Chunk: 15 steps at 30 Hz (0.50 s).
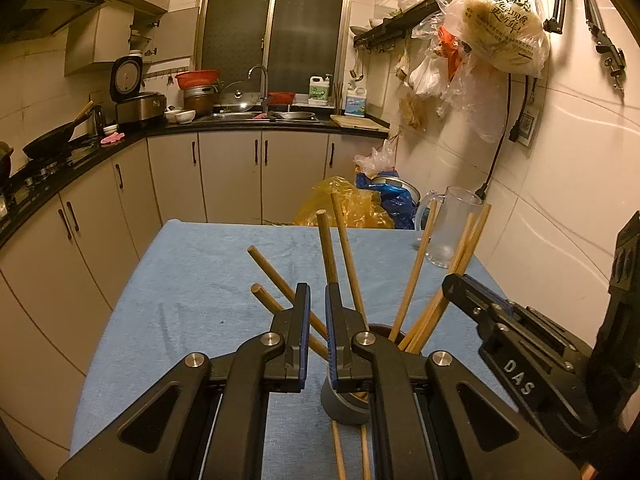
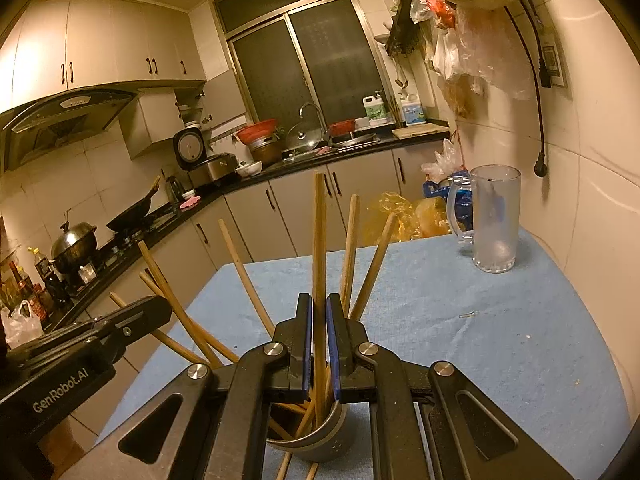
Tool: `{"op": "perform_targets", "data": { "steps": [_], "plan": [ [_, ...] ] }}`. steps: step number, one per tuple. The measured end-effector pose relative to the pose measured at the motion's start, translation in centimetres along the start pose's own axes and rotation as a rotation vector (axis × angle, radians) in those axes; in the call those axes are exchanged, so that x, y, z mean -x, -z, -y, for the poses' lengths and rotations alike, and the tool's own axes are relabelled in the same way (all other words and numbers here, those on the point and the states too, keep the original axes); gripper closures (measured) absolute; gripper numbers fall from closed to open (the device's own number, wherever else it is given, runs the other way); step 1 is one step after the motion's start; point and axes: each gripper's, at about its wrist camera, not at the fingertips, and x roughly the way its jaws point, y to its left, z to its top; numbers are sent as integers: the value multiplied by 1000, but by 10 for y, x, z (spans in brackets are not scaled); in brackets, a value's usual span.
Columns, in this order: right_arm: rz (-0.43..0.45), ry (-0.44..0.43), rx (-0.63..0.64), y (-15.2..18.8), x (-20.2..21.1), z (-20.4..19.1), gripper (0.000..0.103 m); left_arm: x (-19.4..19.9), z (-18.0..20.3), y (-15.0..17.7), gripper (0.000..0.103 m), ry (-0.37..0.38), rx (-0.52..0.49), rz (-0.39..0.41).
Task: Organize utensils
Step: 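Lower the chopsticks into the holder and open the right tool while the left tool opens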
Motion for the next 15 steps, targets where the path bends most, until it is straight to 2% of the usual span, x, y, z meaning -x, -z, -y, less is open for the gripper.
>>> {"op": "perform_targets", "data": {
  "steps": [5,8,10,11,13,14,15],
  "plan": [
    [25,-6,-14,-6,13,5,91,0,0,0,96,-3,1,3],
    [48,-6,-22,-9,25,7,85,1,-1,0,95,-2,4,5],
    [60,-2,-27,-10,35,10,76,5,-2,0,90,-2,5,15],
    [65,3,-29,-10,40,11,73,8,-2,-1,84,-2,6,19],
    [74,20,-30,-8,51,15,57,18,-3,-1,81,-7,8,42],
    [79,31,-27,-6,58,16,53,22,-2,-2,80,-9,5,53],
    [80,46,-17,-3,62,17,45,30,0,-3,78,-17,-1,69]
  ]
}}
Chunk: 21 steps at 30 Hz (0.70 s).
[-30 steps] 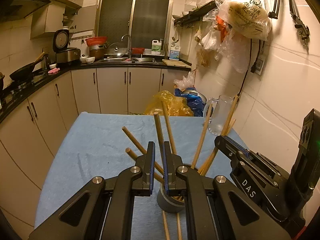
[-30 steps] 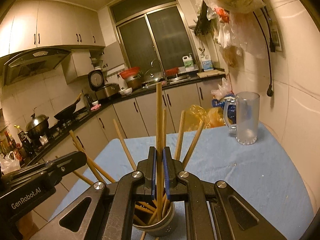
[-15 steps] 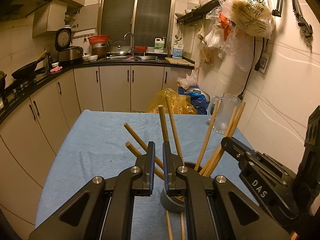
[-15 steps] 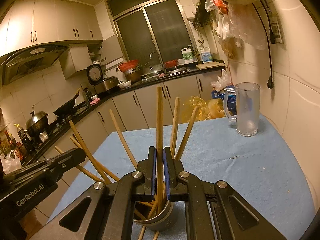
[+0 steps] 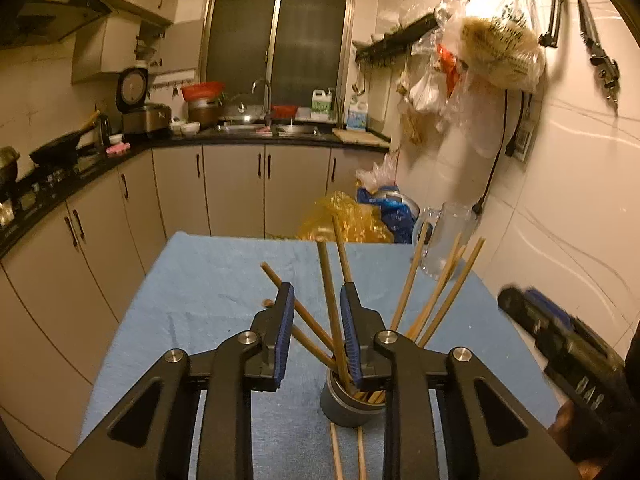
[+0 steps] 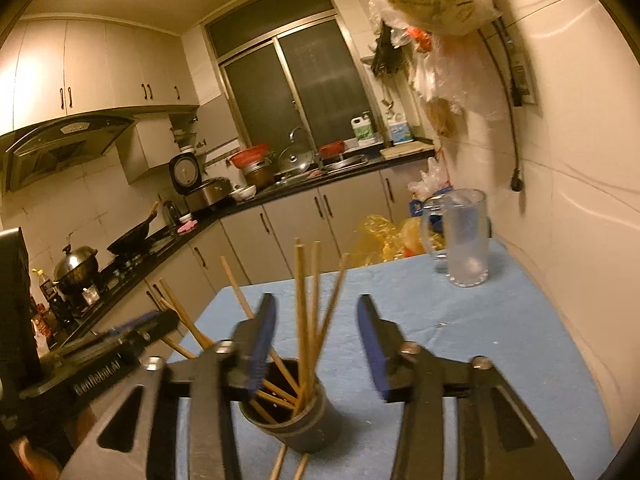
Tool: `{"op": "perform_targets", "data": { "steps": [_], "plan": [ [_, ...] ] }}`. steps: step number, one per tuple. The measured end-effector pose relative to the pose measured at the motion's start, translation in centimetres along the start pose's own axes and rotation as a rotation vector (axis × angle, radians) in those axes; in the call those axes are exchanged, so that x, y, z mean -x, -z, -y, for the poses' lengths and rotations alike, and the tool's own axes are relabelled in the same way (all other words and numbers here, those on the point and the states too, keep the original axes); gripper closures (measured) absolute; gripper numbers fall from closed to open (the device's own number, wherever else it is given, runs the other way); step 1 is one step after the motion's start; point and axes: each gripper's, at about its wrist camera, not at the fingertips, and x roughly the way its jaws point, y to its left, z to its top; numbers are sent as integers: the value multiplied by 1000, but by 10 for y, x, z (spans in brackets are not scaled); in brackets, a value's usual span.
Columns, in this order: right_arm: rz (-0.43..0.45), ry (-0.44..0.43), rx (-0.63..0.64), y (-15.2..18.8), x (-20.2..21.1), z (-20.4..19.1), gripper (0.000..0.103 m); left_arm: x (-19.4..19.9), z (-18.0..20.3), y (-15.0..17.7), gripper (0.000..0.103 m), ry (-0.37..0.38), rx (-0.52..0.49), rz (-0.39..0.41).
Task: Organize utensils
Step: 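Lower the chopsticks into the holder and open the right tool while the left tool opens, then move both open tools back to the last two chopsticks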
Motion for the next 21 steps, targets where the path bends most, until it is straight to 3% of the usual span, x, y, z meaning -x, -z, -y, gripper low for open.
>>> {"op": "perform_targets", "data": {
  "steps": [1,3,8,13,21],
  "plan": [
    [-5,16,14,2,3,0,34,7,0,0,75,-5,-2,15],
    [-42,60,51,12,10,-1,26,22,-1,2,56,-9,-3,45],
    [-113,117,152,50,26,-12,16,63,-11,24,37,-20,18,75],
    [-191,140,161,88,39,-13,9,79,-22,62,33,-47,22,3],
    [-213,157,220,133,72,-36,0,89,-34,125,28,-95,22,-108]
  ]
}}
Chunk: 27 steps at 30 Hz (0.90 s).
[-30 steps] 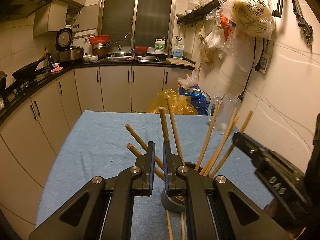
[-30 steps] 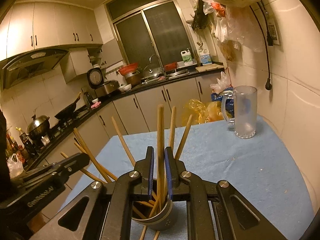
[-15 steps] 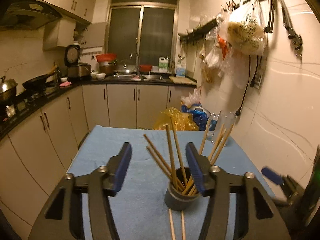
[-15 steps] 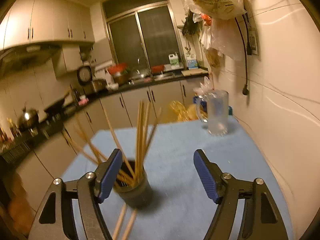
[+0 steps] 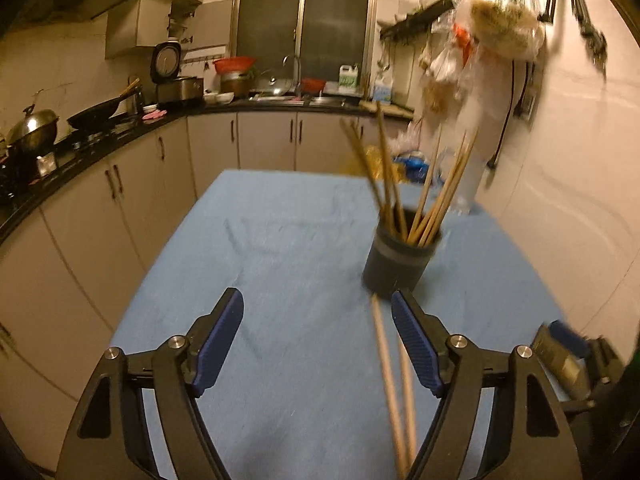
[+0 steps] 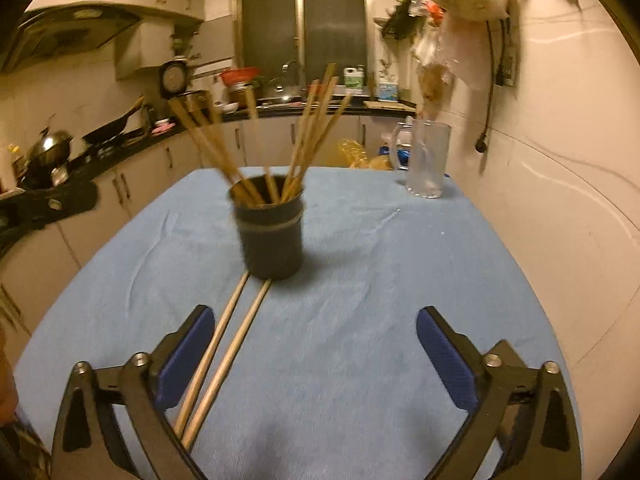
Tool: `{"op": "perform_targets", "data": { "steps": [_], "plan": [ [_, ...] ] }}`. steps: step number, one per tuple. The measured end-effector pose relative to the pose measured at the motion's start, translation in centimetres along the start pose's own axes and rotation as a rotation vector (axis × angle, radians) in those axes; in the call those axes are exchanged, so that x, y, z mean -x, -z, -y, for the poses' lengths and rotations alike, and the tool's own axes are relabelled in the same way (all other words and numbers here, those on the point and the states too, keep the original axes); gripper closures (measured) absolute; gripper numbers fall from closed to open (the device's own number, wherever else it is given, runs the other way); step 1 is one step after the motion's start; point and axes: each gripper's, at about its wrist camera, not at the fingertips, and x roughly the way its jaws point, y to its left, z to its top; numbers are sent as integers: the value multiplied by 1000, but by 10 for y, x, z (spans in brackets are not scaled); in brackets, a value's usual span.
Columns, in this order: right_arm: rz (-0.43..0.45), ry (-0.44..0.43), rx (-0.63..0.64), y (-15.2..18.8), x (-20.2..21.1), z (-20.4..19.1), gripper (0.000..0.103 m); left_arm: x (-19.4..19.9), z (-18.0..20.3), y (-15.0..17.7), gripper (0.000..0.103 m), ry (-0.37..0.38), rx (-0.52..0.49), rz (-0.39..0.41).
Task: Organize utensils
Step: 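Move both open tools back to the last two chopsticks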
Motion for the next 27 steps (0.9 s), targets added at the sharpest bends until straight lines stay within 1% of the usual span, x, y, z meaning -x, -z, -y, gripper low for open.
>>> {"op": "perform_targets", "data": {
  "steps": [2,5,7,11,13,14,15,18,19,21,22,23,25,27],
  "plan": [
    [-35,16,-17,8,2,-5,0,0,-1,14,27,-21,-5,-19],
    [-139,-42,6,17,-1,-11,1,0,1,31,27,-26,-8,-54],
    [-177,-53,-3,24,-1,-10,7,2,1,41,27,-41,-12,-69],
    [-201,-91,-70,30,3,-2,12,10,0,55,21,-49,-9,-81],
    [-206,-105,-105,34,7,3,18,13,2,60,17,-60,-14,-82],
    [-212,-108,-113,35,8,4,20,15,2,61,17,-65,-18,-82],
    [-218,-106,-119,37,9,5,24,16,3,63,16,-69,-24,-81],
    [-236,-110,-123,38,12,2,29,21,8,68,14,-75,-49,-79],
    [-241,-117,-121,39,13,0,32,23,9,69,14,-60,-52,-80],
    [-255,-116,-100,39,12,-4,34,25,9,72,14,-37,-40,-83],
    [-266,-118,-89,39,10,-6,38,25,8,73,14,-29,-20,-83],
    [-275,-127,-79,40,8,-8,40,25,7,74,14,-37,-8,-89],
    [-303,-135,-56,41,3,-13,52,22,8,76,14,-63,-18,-97],
    [-322,-123,-48,42,-3,-15,53,18,5,77,14,-72,-11,-106]
  ]
}}
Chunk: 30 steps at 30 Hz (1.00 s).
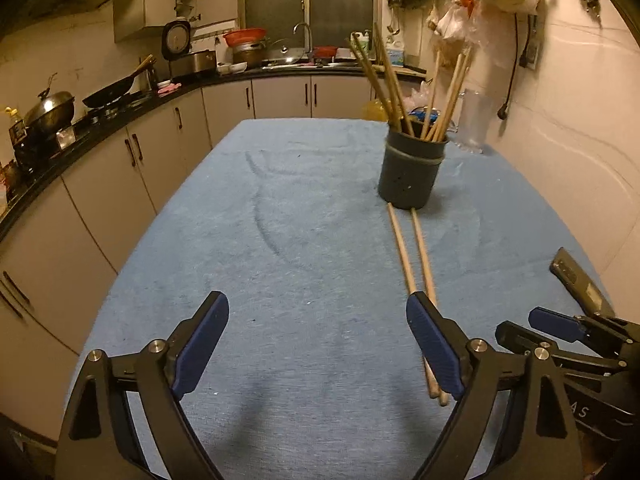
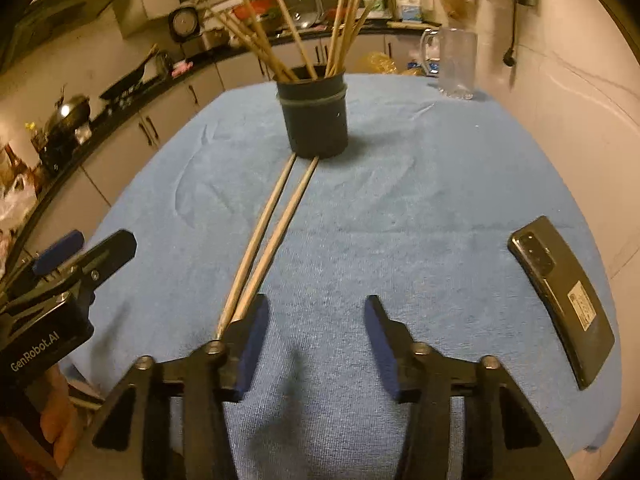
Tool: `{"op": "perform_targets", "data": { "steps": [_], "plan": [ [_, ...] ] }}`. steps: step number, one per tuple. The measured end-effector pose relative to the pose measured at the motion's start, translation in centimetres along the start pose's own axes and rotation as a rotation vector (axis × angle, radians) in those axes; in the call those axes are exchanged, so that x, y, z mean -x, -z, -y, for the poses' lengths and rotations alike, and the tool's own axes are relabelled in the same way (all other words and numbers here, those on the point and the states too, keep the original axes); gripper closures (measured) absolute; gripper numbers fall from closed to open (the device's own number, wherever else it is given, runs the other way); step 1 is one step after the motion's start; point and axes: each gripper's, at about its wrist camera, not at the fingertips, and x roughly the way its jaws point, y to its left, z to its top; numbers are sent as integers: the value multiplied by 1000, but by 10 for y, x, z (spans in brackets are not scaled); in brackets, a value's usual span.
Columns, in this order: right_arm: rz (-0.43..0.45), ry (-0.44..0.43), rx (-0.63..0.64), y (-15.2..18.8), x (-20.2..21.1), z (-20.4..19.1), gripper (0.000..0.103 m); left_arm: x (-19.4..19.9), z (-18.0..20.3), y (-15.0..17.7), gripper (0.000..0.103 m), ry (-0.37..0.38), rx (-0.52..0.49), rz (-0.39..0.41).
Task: Organize utensils
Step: 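Move both open tools back to the last two chopsticks, then close the right tool on a chopstick while the left tool approaches the other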
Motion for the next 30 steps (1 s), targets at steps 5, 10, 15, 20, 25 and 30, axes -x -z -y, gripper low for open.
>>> {"op": "perform_targets", "data": {
  "steps": [5,10,15,20,25,30],
  "plan": [
    [-24,12,5,-1,-11,0,54,-3,-15,4,14,-37,95,-5],
    [-46,35,-7,-6,-23,2,63,-4,-15,6,14,-60,65,8],
    [-25,36,4,-19,-24,0,64,-15,-14,7,14,-28,15,-28],
    [-128,-117,-127,-60,-41,13,64,-32,-34,1,14,-28,70,-110],
    [-169,-120,-147,-92,-68,12,69,-36,-47,-3,13,-67,63,-122],
    [-242,-87,-191,-110,-103,12,78,-39,-56,-3,14,-60,65,-134]
  ]
}}
